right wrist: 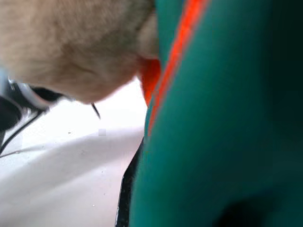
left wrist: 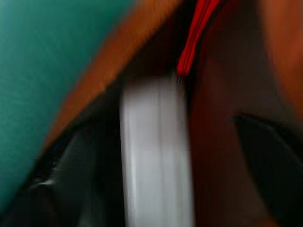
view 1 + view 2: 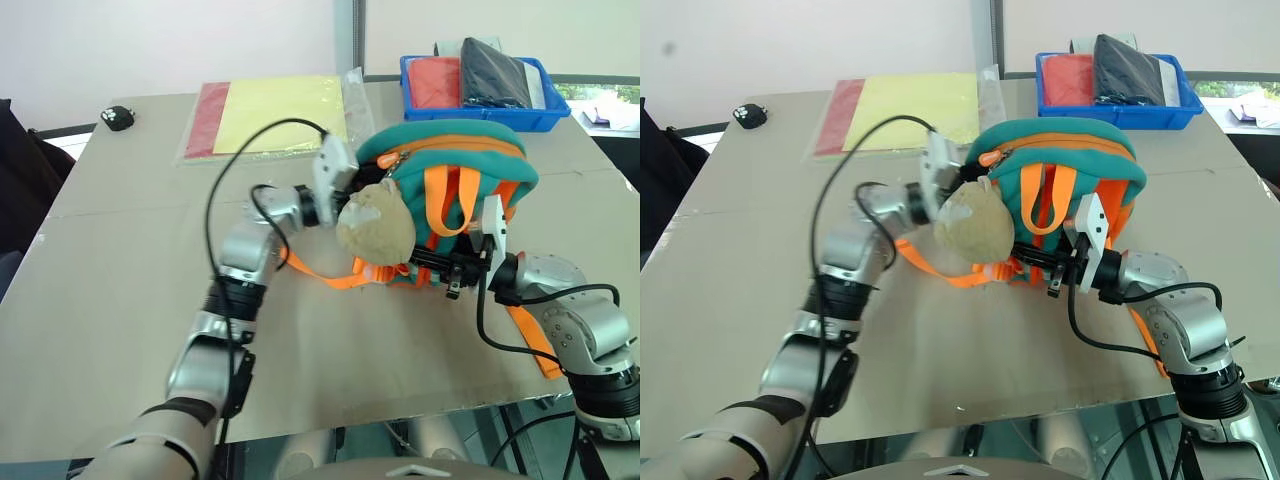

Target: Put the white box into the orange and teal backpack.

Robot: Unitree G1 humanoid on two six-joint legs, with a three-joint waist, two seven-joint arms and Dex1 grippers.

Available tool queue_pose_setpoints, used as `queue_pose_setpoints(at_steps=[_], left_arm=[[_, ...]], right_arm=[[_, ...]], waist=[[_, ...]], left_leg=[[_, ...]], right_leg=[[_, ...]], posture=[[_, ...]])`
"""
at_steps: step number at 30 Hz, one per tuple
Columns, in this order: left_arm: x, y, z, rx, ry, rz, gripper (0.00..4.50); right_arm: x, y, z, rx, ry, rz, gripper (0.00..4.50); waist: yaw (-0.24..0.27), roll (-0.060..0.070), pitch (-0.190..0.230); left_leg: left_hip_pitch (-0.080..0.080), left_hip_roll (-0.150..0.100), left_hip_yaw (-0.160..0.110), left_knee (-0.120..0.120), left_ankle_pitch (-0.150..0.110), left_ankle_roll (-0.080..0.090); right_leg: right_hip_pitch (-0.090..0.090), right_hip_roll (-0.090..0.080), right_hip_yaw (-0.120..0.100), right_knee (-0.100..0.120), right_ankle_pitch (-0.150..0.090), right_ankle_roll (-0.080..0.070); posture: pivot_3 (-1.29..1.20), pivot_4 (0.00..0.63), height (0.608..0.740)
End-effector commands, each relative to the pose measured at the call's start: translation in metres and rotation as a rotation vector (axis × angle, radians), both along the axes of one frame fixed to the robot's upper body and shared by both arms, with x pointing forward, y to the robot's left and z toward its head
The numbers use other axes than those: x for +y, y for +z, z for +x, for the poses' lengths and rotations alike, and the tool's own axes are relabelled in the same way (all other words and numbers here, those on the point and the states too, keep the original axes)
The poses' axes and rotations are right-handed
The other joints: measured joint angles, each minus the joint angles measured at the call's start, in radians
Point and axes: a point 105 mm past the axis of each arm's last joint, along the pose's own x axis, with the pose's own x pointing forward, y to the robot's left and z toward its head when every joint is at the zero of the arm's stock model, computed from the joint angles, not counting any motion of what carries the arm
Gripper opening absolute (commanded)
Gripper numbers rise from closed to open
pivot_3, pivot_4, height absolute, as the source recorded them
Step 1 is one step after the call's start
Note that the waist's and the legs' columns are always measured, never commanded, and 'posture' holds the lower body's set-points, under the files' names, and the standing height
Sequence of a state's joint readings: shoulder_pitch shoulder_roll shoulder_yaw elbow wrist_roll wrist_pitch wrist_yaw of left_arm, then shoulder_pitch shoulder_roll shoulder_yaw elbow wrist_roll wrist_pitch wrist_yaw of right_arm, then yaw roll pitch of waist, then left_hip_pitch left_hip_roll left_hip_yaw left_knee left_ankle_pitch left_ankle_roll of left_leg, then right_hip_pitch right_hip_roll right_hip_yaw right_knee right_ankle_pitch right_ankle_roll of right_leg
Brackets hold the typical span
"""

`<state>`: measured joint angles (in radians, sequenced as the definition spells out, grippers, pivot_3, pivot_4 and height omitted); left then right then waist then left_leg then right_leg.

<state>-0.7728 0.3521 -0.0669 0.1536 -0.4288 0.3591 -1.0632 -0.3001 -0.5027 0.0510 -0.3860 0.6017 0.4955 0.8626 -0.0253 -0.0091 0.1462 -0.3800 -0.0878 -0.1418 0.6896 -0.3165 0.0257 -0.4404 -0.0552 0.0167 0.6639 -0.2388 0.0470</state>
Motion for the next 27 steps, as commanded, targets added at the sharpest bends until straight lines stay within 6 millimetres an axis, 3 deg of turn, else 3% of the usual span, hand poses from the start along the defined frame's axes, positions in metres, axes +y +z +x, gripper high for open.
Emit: queue_pose_setpoints(at_steps=[1, 3, 6, 10, 14, 16, 23, 27], left_arm=[[0.032, 0.059, -0.016, 0.045, 0.015, -0.207, 4.44], [0.049, 0.059, -0.03, 0.175, 0.0, -0.222, 4.44], [0.078, 0.037, -0.053, 0.368, -0.002, -0.157, 4.44], [0.096, 0.028, -0.064, 0.537, 0.032, -0.2, 4.44], [0.075, 0.022, -0.091, 0.554, -0.067, -0.137, 4.44], [0.064, 0.018, -0.095, 0.552, -0.071, -0.121, 4.44], [0.037, 0.007, -0.067, 0.461, 0.074, -0.111, 4.44], [0.027, 0.004, -0.056, 0.304, 0.145, -0.052, 4.44]], right_arm=[[-0.001, 0.008, -0.001, -0.048, -0.013, 0.017, 0.0], [-0.001, 0.007, 0.0, -0.05, -0.018, 0.023, 0.0], [0.001, 0.007, 0.003, -0.052, -0.018, 0.028, 0.0], [0.003, 0.006, 0.004, -0.055, -0.01, 0.028, 0.0], [0.004, 0.005, 0.005, -0.057, -0.005, 0.03, 0.0], [0.005, 0.006, 0.006, -0.058, -0.004, 0.031, 0.0], [0.011, 0.007, 0.006, -0.059, 0.006, 0.047, 0.0], [0.013, 0.007, 0.005, -0.058, 0.008, 0.056, 0.0]], waist=[[-0.002, 0.0, 0.0], [-0.007, 0.0, 0.0], [-0.01, 0.0, 0.0], [-0.005, 0.001, -0.001], [0.007, 0.001, -0.001], [0.01, 0.001, -0.001], [0.011, 0.001, -0.001], [0.011, 0.001, -0.001]], left_leg=[[0.0, 0.0, 0.0, 0.0, 0.0, 0.0], [0.0, 0.0, 0.0, 0.0, 0.0, 0.0], [0.0, 0.0, 0.0, 0.0, 0.0, 0.0], [0.002, 0.0, -0.002, -0.001, 0.0, 0.0], [0.002, 0.0, -0.002, 0.001, 0.0, 0.0], [0.002, 0.0, -0.002, 0.001, 0.0, 0.0], [0.003, 0.0, -0.001, 0.0, 0.001, -0.001], [0.003, 0.0, -0.001, 0.0, 0.001, -0.001]], right_leg=[[0.0, 0.0, 0.0, 0.0, 0.0, 0.0], [0.0, 0.0, 0.0, 0.0, 0.0, 0.0], [0.0, 0.0, -0.001, 0.0, 0.0, 0.0], [0.001, 0.001, 0.0, -0.001, 0.0, 0.0], [0.002, 0.0, 0.0, 0.0, 0.001, -0.001], [0.002, 0.0, 0.0, -0.001, 0.001, -0.001], [0.002, 0.001, 0.0, 0.0, 0.002, -0.002], [0.002, 0.001, 0.001, 0.0, 0.002, -0.002]], posture=[[0.0, 0.15, 0.74], [0.0, 0.15, 0.74], [0.0, 0.15, 0.74], [0.0, 0.15, 0.74], [0.0, 0.15, 0.74], [0.0, 0.15, 0.74], [0.0, 0.15, 0.74], [0.0, 0.15, 0.74]])
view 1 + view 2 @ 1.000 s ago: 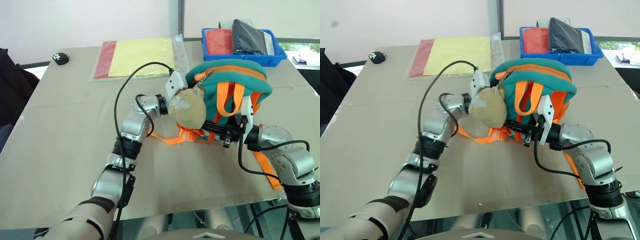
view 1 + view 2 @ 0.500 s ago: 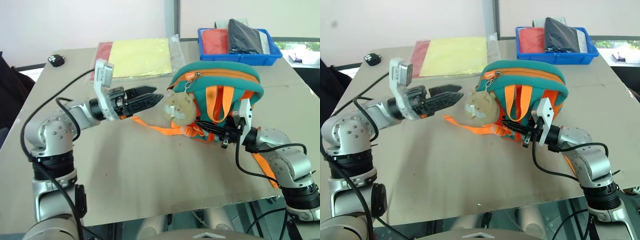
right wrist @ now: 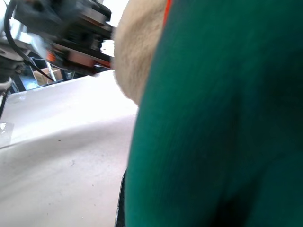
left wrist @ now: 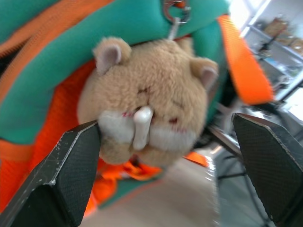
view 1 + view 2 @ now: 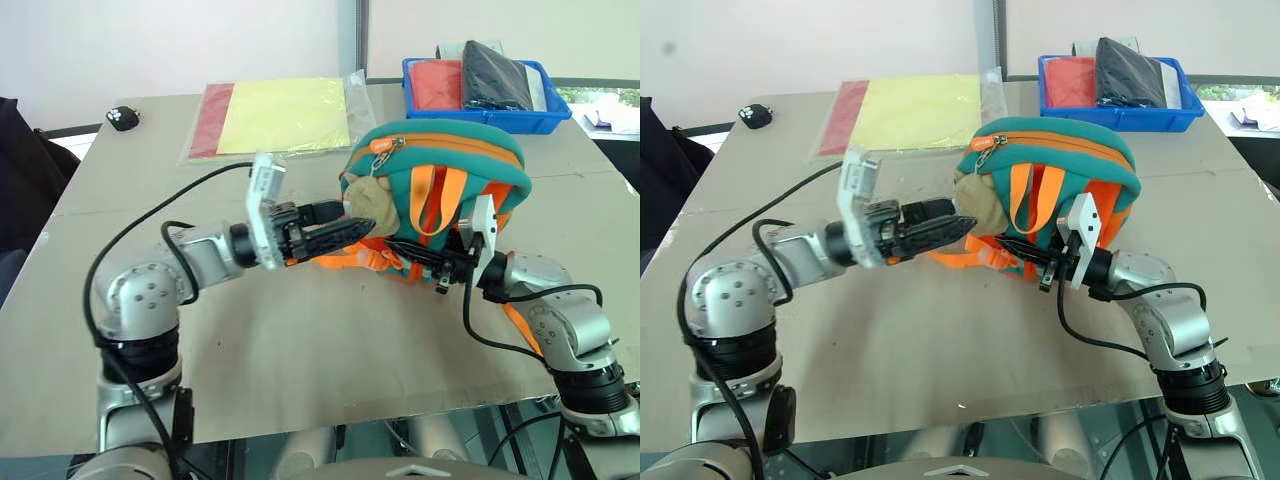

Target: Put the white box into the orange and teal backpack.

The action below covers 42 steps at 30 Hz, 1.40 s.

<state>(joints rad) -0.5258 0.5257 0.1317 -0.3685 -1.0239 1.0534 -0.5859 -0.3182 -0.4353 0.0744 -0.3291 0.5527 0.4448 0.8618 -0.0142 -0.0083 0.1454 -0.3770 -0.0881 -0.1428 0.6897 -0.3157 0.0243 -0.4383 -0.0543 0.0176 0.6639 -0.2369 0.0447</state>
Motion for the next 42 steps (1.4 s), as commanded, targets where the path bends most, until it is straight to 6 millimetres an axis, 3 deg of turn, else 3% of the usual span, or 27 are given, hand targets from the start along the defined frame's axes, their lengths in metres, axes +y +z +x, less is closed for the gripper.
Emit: queue_pose_setpoints(at_steps=[1, 5, 10, 13, 16, 19, 21, 26, 31, 33, 36, 38, 42], left_arm=[[-0.01, 0.014, 0.003, -0.196, 0.024, 0.028, 4.44], [-0.017, 0.016, 0.0, -0.271, 0.027, 0.014, 4.44], [-0.012, 0.022, -0.004, -0.263, 0.031, -0.075, 2.88], [-0.005, 0.035, -0.008, -0.259, 0.031, -0.167, 1.61], [0.016, 0.06, -0.007, -0.288, 0.047, -0.241, 0.74], [0.056, 0.091, 0.008, -0.35, 0.157, -0.257, 0.74], [0.08, 0.094, 0.025, -0.34, 0.268, -0.206, 0.74], [0.116, 0.037, 0.065, -0.325, 0.49, 0.248, 0.74], [0.117, 0.007, 0.101, -0.405, 0.699, 0.423, 0.74], [0.116, -0.018, 0.107, -0.353, 0.709, 0.463, 0.74], [0.099, -0.071, 0.099, -0.357, 0.55, 0.656, 0.74], [0.086, -0.107, 0.088, -0.252, 0.441, 0.675, 0.74], [0.065, -0.153, 0.063, -0.158, 0.233, 0.771, 0.74]], right_arm=[[0.004, 0.01, -0.003, -0.045, 0.014, 0.021, 0.0], [0.005, 0.009, -0.004, -0.038, 0.008, 0.03, 0.0], [0.006, 0.009, -0.005, -0.037, 0.01, 0.034, 0.0], [0.006, 0.009, -0.005, -0.038, 0.01, 0.033, 0.0], [0.005, 0.009, -0.004, -0.037, 0.01, 0.032, 0.0], [0.005, 0.009, -0.004, -0.036, 0.01, 0.033, 0.0], [0.005, 0.009, -0.003, -0.034, 0.01, 0.035, 0.0], [0.006, 0.008, -0.003, -0.031, 0.015, 0.035, 0.0], [0.007, 0.009, -0.001, -0.031, 0.007, 0.051, 0.0], [0.008, 0.008, -0.001, -0.03, 0.005, 0.053, 0.0], [0.007, 0.008, 0.0, -0.027, -0.002, 0.058, 0.0], [0.008, 0.009, 0.0, -0.028, -0.005, 0.06, 0.0], [0.008, 0.01, 0.001, -0.032, -0.006, 0.06, 0.0]], waist=[[0.0, 0.0, 0.0], [0.0, 0.0, 0.0], [0.0, 0.0, 0.0], [0.0, 0.0, 0.0], [-0.001, 0.0, 0.0], [-0.002, 0.0, 0.0], [-0.002, 0.0, 0.0], [-0.008, 0.001, -0.001], [0.001, 0.001, -0.001], [0.0, 0.001, -0.001], [-0.013, 0.001, -0.001], [-0.019, 0.001, -0.001], [-0.016, 0.003, -0.008]], left_leg=[[0.0, 0.0, 0.0, 0.0, 0.0, 0.0], [0.0, 0.0, 0.0, 0.0, 0.0, 0.0], [0.0, 0.0, 0.0, -0.001, 0.0, 0.0], [0.0, 0.0, 0.0, -0.001, 0.0, 0.0], [0.0, 0.0, 0.0, -0.001, 0.0, 0.0], [0.0, 0.0, 0.0, 0.0, 0.0, 0.0], [0.0, 0.0, 0.0, -0.001, 0.0, 0.0], [0.003, 0.0, 0.003, -0.004, 0.0, 0.0], [0.003, 0.0, 0.002, -0.003, 0.0, 0.0], [0.002, 0.0, 0.001, -0.003, 0.0, 0.0], [0.002, 0.0, 0.003, -0.003, 0.0, 0.0], [0.003, 0.0, 0.003, -0.004, 0.0, 0.0], [0.003, 0.0, 0.001, -0.003, 0.0, 0.0]], right_leg=[[0.0, 0.0, 0.0, 0.0, 0.0, 0.0], [0.0, 0.0, 0.0, -0.001, 0.0, 0.0], [0.0, 0.0, 0.0, 0.0, 0.0, 0.0], [0.0, 0.0, 0.0, 0.0, 0.0, 0.0], [0.0, 0.0, 0.0, 0.0, 0.0, 0.0], [-0.001, 0.0, 0.0, 0.0, 0.0, 0.0], [-0.001, 0.001, 0.0, 0.0, 0.0, 0.0], [0.0, 0.001, 0.0, -0.001, 0.0, 0.0], [0.0, 0.001, 0.001, -0.001, 0.0, 0.0], [0.0, 0.001, 0.002, -0.001, 0.0, 0.0], [-0.001, 0.001, 0.004, 0.0, 0.0, 0.0], [-0.001, 0.001, 0.004, 0.0, 0.0, 0.0], [0.001, 0.001, 0.003, 0.0, 0.0, 0.0]], posture=[[0.0, 0.15, 0.74], [0.0, 0.15, 0.74], [0.0, 0.15, 0.74], [0.0, 0.15, 0.74], [0.0, 0.15, 0.74], [0.0, 0.15, 0.74], [0.0, 0.15, 0.74], [0.0, 0.15, 0.74], [0.0, 0.15, 0.74], [0.0, 0.15, 0.74], [0.0, 0.15, 0.74], [0.0, 0.15, 0.74], [0.0, 0.15, 0.74]])
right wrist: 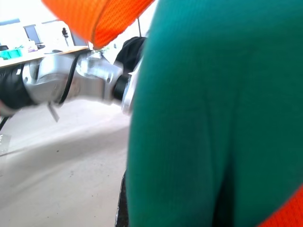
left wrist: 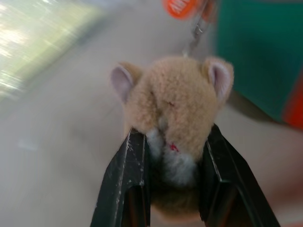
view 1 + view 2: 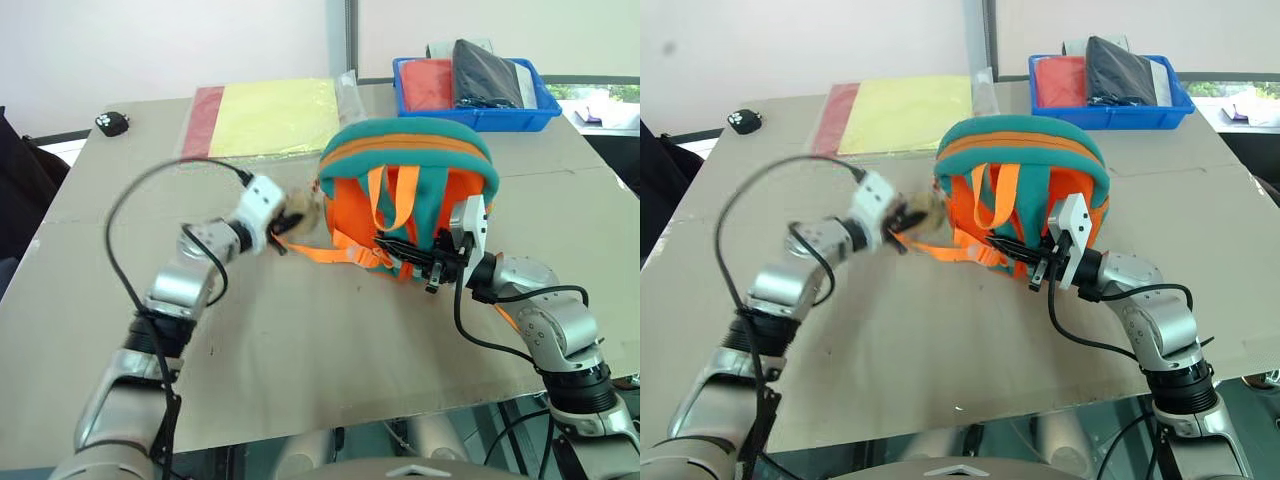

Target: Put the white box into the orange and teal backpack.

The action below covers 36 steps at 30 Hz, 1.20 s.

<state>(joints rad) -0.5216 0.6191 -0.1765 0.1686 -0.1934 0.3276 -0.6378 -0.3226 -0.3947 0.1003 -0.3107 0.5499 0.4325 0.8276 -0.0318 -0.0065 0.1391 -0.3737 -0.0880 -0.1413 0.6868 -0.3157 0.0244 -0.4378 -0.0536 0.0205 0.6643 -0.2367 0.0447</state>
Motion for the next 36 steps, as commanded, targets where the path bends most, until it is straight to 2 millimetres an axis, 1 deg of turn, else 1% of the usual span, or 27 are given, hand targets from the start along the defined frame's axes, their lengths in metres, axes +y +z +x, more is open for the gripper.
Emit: queue_pose_setpoints(at_steps=[1, 3, 5, 7, 8, 9, 10, 12, 13, 14, 15, 17, 19, 20, 21, 22, 24, 25, 26, 27, 28, 30, 31, 32, 33, 35, 36], left_arm=[[-0.013, -0.062, -0.028, 0.238, -0.121, 0.139, 0.74], [-0.017, -0.06, -0.029, 0.241, -0.13, 0.14, 0.74], [-0.028, -0.043, -0.027, 0.166, -0.179, 0.12, 0.74], [-0.039, -0.019, -0.027, 0.064, -0.254, 0.094, 0.74], [-0.041, -0.009, -0.026, 0.035, -0.26, 0.077, 0.74], [-0.045, 0.0, -0.03, 0.001, -0.313, 0.093, 0.74], [-0.049, 0.004, -0.037, -0.004, -0.374, 0.106, 0.74], [-0.048, -0.005, -0.048, 0.062, -0.419, 0.139, 0.74], [-0.044, -0.012, -0.048, 0.09, -0.406, 0.164, 0.74], [-0.034, -0.022, -0.045, 0.119, -0.36, 0.221, 0.74], [-0.021, -0.025, -0.033, 0.096, -0.268, 0.283, 0.74], [-0.009, -0.025, -0.022, 0.082, -0.172, 0.297, 0.74], [-0.014, -0.019, -0.021, 0.057, -0.191, 0.282, 0.74], [-0.021, -0.013, -0.022, 0.05, -0.194, 0.22, 0.74], [-0.028, -0.006, -0.023, 0.035, -0.202, 0.158, 1.61], [-0.031, 0.002, -0.024, 0.018, -0.188, 0.081, 1.92], [-0.033, 0.016, -0.026, -0.028, -0.181, -0.028, 2.9], [-0.032, 0.02, -0.028, -0.043, -0.185, -0.057, 3.31], [-0.025, 0.022, -0.038, -0.034, -0.2, -0.093, 3.91], [-0.017, 0.023, -0.049, -0.027, -0.225, -0.113, 4.3], [-0.005, 0.021, -0.06, 0.002, -0.222, -0.138, 4.46], [0.015, 0.019, -0.074, 0.04, -0.19, -0.164, 4.46], [0.027, 0.018, -0.081, 0.053, -0.172, -0.166, 4.5], [0.033, 0.017, -0.086, 0.058, -0.164, -0.165, 4.5], [0.041, 0.016, -0.095, 0.07, -0.155, -0.171, 4.5], [0.054, 0.01, -0.109, 0.095, -0.13, -0.175, 4.5], [0.058, 0.006, -0.117, 0.112, -0.122, -0.163, 4.5]], right_arm=[[-0.001, 0.012, -0.002, -0.05, 0.001, 0.024, 0.0], [-0.001, 0.013, -0.001, -0.051, 0.001, 0.023, 0.0], [-0.002, 0.013, -0.001, -0.053, -0.002, 0.022, 0.0], [-0.002, 0.013, -0.001, -0.052, -0.004, 0.024, 0.0], [-0.002, 0.013, -0.001, -0.051, -0.004, 0.024, 0.0], [-0.001, 0.013, -0.001, -0.051, -0.003, 0.024, 0.0], [-0.001, 0.013, -0.001, -0.05, -0.002, 0.025, 0.0], [0.001, 0.013, -0.001, -0.049, 0.005, 0.028, 0.0], [0.002, 0.013, -0.001, -0.05, 0.008, 0.029, 0.0], [0.003, 0.013, -0.001, -0.05, 0.011, 0.03, 0.0], [0.003, 0.013, -0.001, -0.05, 0.013, 0.032, 0.0], [0.004, 0.013, -0.001, -0.051, 0.016, 0.034, 0.0], [0.005, 0.013, -0.001, -0.05, 0.019, 0.036, 0.0], [0.005, 0.012, -0.001, -0.05, 0.021, 0.036, 0.0], [0.005, 0.012, 0.0, -0.05, 0.021, 0.036, 0.0], [0.004, 0.012, 0.0, -0.051, 0.02, 0.035, 0.0], [0.003, 0.012, 0.0, -0.051, 0.019, 0.035, 0.0], [0.002, 0.012, 0.0, -0.05, 0.018, 0.035, 0.0], [-0.002, 0.011, -0.001, -0.046, 0.01, 0.033, 0.0], [-0.007, 0.01, -0.001, -0.041, -0.002, 0.027, 0.0], [-0.014, 0.006, -0.002, -0.033, -0.019, 0.012, 0.0], [-0.027, 0.002, -0.002, -0.021, -0.061, -0.014, 0.0], [-0.034, 0.001, -0.003, -0.011, -0.073, -0.017, 0.67], [-0.039, 0.001, -0.004, -0.004, -0.078, -0.018, 1.01], [-0.044, -0.002, -0.008, 0.002, -0.078, -0.039, 1.43], [-0.053, -0.01, -0.017, 0.014, -0.074, -0.085, 2.37], [-0.058, -0.013, -0.022, 0.015, -0.075, -0.105, 2.9]], waist=[[0.004, 0.003, -0.003], [0.012, 0.006, -0.005], [0.017, 0.006, -0.006], [0.019, 0.007, -0.006], [0.021, 0.006, -0.006], [0.023, 0.006, -0.006], [0.023, 0.006, -0.006], [0.021, 0.006, -0.006], [0.02, 0.006, -0.006], [0.02, 0.006, -0.006], [0.02, 0.006, -0.006], [0.02, 0.006, -0.006], [0.019, 0.006, -0.006], [0.018, 0.006, -0.006], [0.018, 0.007, -0.006], [0.018, 0.007, -0.006], [0.018, 0.006, -0.006], [0.018, 0.006, -0.006], [0.017, 0.006, -0.005], [0.014, 0.006, -0.005], [0.008, 0.006, -0.005], [0.006, 0.006, -0.005], [0.007, 0.006, -0.005], [0.009, 0.006, -0.005], [0.012, 0.006, -0.004], [0.021, 0.006, -0.004], [0.026, 0.007, -0.004]], left_leg=[[0.002, 0.0, 0.0, 0.0, 0.0, 0.0], [0.013, 0.0, 0.001, -0.003, 0.0, 0.001], [0.015, 0.0, 0.001, -0.003, -0.001, 0.001], [0.015, 0.0, 0.001, -0.003, -0.001, 0.001], [0.015, 0.0, 0.0, -0.003, -0.001, 0.001], [0.014, 0.0, 0.0, -0.002, -0.001, 0.001], [0.013, 0.0, 0.0, -0.002, -0.001, 0.001], [0.011, 0.0, -0.001, -0.002, -0.001, 0.001], [0.011, 0.0, 0.0, -0.003, -0.001, 0.001], [0.011, 0.0, 0.0, -0.003, -0.001, 0.001], [0.011, 0.0, 0.0, -0.003, -0.001, 0.001], [0.012, 0.0, -0.001, -0.003, -0.001, 0.001], [0.013, 0.0, 0.0, -0.003, -0.001, 0.001], [0.014, 0.0, 0.0, -0.003, -0.001, 0.001], [0.014, 0.0, 0.0, -0.003, -0.001, 0.001], [0.015, 0.0, 0.0, -0.003, -0.001, 0.001], [0.014, 0.0, -0.001, -0.002, -0.001, 0.001], [0.013, 0.0, -0.001, -0.002, -0.001, 0.001], [0.012, 0.0, -0.001, -0.002, -0.001, 0.001], [0.011, 0.0, -0.001, -0.002, -0.001, 0.001], [0.01, 0.0, -0.001, -0.003, -0.001, 0.001], [0.01, 0.0, 0.0, -0.005, -0.001, 0.001], [0.009, 0.0, 0.0, -0.006, -0.001, 0.001], [0.009, 0.0, 0.0, -0.008, -0.001, 0.001], [0.009, 0.0, 0.0, -0.008, -0.001, 0.001], [0.01, 0.0, 0.0, -0.008, -0.001, 0.001], [0.01, 0.0, 0.0, -0.008, -0.001, 0.001]], right_leg=[[0.002, 0.0, 0.0, 0.0, 0.0, 0.0], [0.013, 0.0, 0.001, -0.002, 0.0, 0.0], [0.014, 0.0, 0.001, -0.002, 0.0, 0.0], [0.013, 0.0, 0.001, -0.001, 0.0, 0.0], [0.013, 0.0, 0.001, -0.001, 0.0, 0.0], [0.013, 0.0, 0.0, -0.002, 0.0, 0.0], [0.013, 0.0, 0.0, -0.002, 0.0, 0.0], [0.012, 0.0, 0.0, -0.002, 0.0, 0.0], [0.011, 0.0, 0.0, -0.002, 0.0, 0.0], [0.011, 0.0, 0.0, -0.003, 0.0, 0.0], [0.011, 0.0, 0.0, -0.003, 0.0, 0.0], [0.011, 0.0, 0.0, -0.003, 0.0, 0.0], [0.012, 0.0, 0.001, -0.001, 0.0, 0.0], [0.012, 0.0, 0.001, -0.001, 0.0, 0.0], [0.013, 0.0, 0.001, -0.001, 0.0, 0.0], [0.013, 0.0, 0.001, 0.0, 0.0, 0.0], [0.013, 0.0, 0.0, 0.0, 0.0, 0.0], [0.012, 0.0, 0.0, 0.0, 0.0, 0.0], [0.012, 0.0, 0.0, -0.001, 0.0, 0.0], [0.01, 0.0, 0.0, -0.001, 0.0, 0.0], [0.009, 0.001, 0.001, -0.002, 0.0, 0.0], [0.007, 0.001, 0.003, -0.003, 0.0, 0.0], [0.007, 0.001, 0.002, -0.004, 0.0, 0.0], [0.006, 0.001, 0.002, -0.006, 0.0, 0.0], [0.006, 0.001, 0.002, -0.006, 0.0, 0.0], [0.007, 0.001, 0.002, -0.006, 0.0, 0.0], [0.008, 0.001, 0.002, -0.006, 0.0, 0.0]], posture=[[0.0, 0.15, 0.74], [0.0, 0.15, 0.74], [0.0, 0.15, 0.74], [0.0, 0.15, 0.74], [0.0, 0.15, 0.74], [0.0, 0.15, 0.74], [0.0, 0.15, 0.74], [0.0, 0.15, 0.74], [0.0, 0.15, 0.74], [0.0, 0.15, 0.74], [0.0, 0.15, 0.74], [0.0, 0.15, 0.74], [0.0, 0.15, 0.74], [0.0, 0.15, 0.74], [0.0, 0.15, 0.74], [0.0, 0.15, 0.74], [0.0, 0.15, 0.74], [0.0, 0.15, 0.74], [0.0, 0.15, 0.74], [0.0, 0.15, 0.74], [0.0, 0.15, 0.74], [0.0, 0.15, 0.74], [0.0, 0.15, 0.74], [0.0, 0.15, 0.74], [0.0, 0.15, 0.74], [0.0, 0.15, 0.74], [0.0, 0.15, 0.74]])
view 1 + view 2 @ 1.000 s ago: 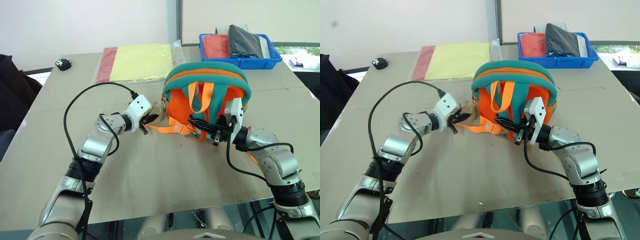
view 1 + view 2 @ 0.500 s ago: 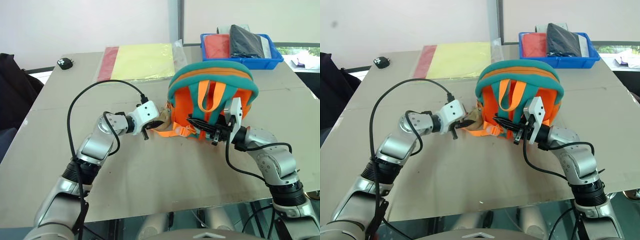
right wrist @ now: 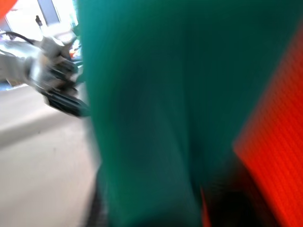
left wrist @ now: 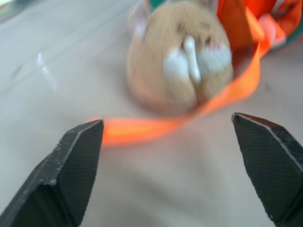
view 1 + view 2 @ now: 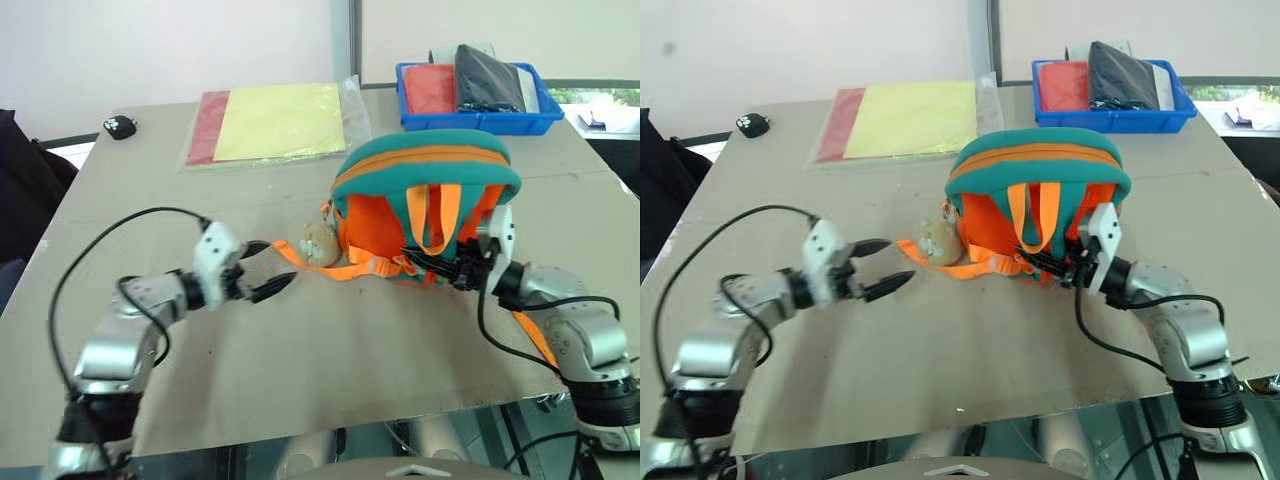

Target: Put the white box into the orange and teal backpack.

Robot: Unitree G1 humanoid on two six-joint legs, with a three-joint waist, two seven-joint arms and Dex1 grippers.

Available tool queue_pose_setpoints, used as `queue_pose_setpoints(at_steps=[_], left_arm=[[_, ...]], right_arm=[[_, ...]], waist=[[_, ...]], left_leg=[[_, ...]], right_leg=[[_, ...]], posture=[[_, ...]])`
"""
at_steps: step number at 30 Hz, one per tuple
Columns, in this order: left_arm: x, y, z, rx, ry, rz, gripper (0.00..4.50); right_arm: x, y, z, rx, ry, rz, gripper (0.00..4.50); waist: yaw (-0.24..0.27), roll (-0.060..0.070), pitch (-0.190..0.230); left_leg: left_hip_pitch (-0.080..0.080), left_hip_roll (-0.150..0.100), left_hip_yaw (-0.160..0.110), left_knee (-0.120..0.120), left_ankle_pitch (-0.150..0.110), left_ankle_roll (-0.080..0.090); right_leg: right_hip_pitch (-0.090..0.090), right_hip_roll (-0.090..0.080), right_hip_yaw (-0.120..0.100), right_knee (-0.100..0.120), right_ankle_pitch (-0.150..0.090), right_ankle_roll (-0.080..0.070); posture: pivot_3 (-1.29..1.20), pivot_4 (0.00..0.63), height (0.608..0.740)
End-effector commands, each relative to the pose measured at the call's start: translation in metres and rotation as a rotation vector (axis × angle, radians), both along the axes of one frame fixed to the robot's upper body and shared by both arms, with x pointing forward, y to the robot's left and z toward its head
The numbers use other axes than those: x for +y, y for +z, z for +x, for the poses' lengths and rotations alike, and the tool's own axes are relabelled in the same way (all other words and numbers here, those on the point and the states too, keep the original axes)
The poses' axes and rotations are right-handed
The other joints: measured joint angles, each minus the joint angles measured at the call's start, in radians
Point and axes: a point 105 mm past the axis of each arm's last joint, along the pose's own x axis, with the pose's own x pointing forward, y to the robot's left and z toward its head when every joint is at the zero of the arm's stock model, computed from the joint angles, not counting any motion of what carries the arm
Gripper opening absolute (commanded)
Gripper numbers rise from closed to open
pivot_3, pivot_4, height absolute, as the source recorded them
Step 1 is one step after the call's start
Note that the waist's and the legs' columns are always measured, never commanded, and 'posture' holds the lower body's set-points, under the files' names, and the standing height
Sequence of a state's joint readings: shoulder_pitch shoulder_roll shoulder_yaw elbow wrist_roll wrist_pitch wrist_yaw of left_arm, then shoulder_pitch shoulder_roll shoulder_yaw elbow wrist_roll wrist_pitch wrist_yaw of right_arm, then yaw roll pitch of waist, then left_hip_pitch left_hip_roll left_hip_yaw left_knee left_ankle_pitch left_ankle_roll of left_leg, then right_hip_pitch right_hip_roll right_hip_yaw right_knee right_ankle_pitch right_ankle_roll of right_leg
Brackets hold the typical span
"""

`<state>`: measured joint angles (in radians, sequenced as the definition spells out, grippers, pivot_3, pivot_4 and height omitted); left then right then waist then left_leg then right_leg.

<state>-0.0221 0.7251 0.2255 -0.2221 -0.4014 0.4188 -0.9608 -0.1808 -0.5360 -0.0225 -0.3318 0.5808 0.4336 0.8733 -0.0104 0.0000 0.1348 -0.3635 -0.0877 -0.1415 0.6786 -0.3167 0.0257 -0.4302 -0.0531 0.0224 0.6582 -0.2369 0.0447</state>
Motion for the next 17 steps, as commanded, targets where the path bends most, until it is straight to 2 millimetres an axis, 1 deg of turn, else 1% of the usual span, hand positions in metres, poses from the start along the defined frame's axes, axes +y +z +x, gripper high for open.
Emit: queue_pose_setpoints(at_steps=[1, 2, 3, 4, 6, 10, 13, 15, 16, 17], left_arm=[[0.007, 0.006, -0.023, -0.026, -0.023, 0.02, 4.5], [0.007, 0.003, -0.029, -0.022, -0.028, 0.031, 4.5], [0.006, -0.004, -0.036, -0.012, -0.018, 0.04, 4.5], [0.002, -0.009, -0.042, -0.024, -0.003, 0.048, 4.5], [-0.004, -0.018, -0.051, -0.043, 0.021, 0.077, 4.5], [-0.023, -0.03, -0.062, -0.072, 0.076, 0.052, 4.5], [-0.033, -0.04, -0.069, -0.08, 0.089, 0.044, 4.5], [-0.043, -0.044, -0.073, -0.078, 0.091, 0.004, 4.5], [-0.046, -0.046, -0.074, -0.082, 0.09, 0.007, 4.5], [-0.046, -0.047, -0.075, -0.087, 0.09, 0.012, 4.5]], right_arm=[[-0.012, 0.004, -0.019, -0.039, 0.025, -0.027, 3.33], [-0.016, 0.003, -0.021, -0.038, 0.016, -0.028, 3.79], [-0.026, 0.001, -0.025, -0.046, -0.02, -0.037, 4.28], [-0.038, -0.005, -0.029, -0.051, -0.055, -0.069, 4.44], [-0.06, -0.02, -0.036, -0.057, -0.13, -0.137, 4.44], [-0.096, -0.049, -0.052, -0.024, -0.295, -0.157, 4.44], [-0.108, -0.064, -0.064, -0.033, -0.39, -0.175, 4.44], [-0.111, -0.081, -0.079, -0.009, -0.42, -0.198, 4.44], [-0.11, -0.086, -0.084, 0.001, -0.421, -0.205, 4.44], [-0.11, -0.088, -0.087, 0.005, -0.421, -0.207, 4.44]], waist=[[0.007, 0.0, 0.0], [0.01, 0.0, 0.0], [0.012, 0.0, 0.001], [0.016, 0.0, 0.001], [0.026, 0.0, 0.001], [0.029, 0.0, 0.001], [0.026, 0.001, 0.002], [0.025, 0.0, 0.003], [0.025, 0.0, 0.003], [0.025, 0.0, 0.003]], left_leg=[[0.0, 0.0, 0.0, 0.0, 0.0, 0.0], [0.001, 0.0, 0.0, 0.0, 0.0, 0.0], [0.001, 0.0, 0.0, 0.0, 0.0, 0.0], [0.001, 0.0, 0.0, 0.0, 0.0, 0.001], [0.002, 0.0, 0.001, 0.0, -0.001, 0.002], [0.004, 0.001, 0.002, 0.0, -0.002, 0.003], [0.007, 0.001, 0.002, 0.0, -0.002, 0.003], [0.012, 0.001, 0.004, -0.003, -0.002, 0.003], [0.017, 0.001, 0.005, -0.006, -0.004, 0.007], [0.019, 0.001, 0.005, -0.008, -0.005, 0.007]], right_leg=[[0.001, 0.0, 0.0, 0.0, 0.0, 0.0], [0.001, 0.0, 0.0, 0.0, 0.0, 0.0], [0.001, 0.0, 0.0, 0.0, 0.0, 0.0], [0.002, 0.0, 0.0, 0.0, 0.0, 0.0], [0.003, -0.001, 0.001, -0.001, 0.0, 0.0], [0.006, -0.001, 0.0, -0.002, 0.0, 0.0], [0.009, -0.001, 0.0, -0.002, 0.0, 0.0], [0.012, -0.001, 0.003, -0.002, 0.0, 0.0], [0.016, -0.001, 0.003, -0.003, -0.001, 0.0], [0.018, -0.001, 0.003, -0.004, -0.001, 0.0]], posture=[[0.0, 0.15, 0.74], [0.0, 0.15, 0.74], [0.0, 0.15, 0.74], [0.0, 0.15, 0.74], [0.0, 0.15, 0.74], [0.0, 0.15, 0.74], [0.0, 0.15, 0.74], [0.0, 0.15, 0.74], [0.0, 0.15, 0.74], [0.0, 0.15, 0.74]])
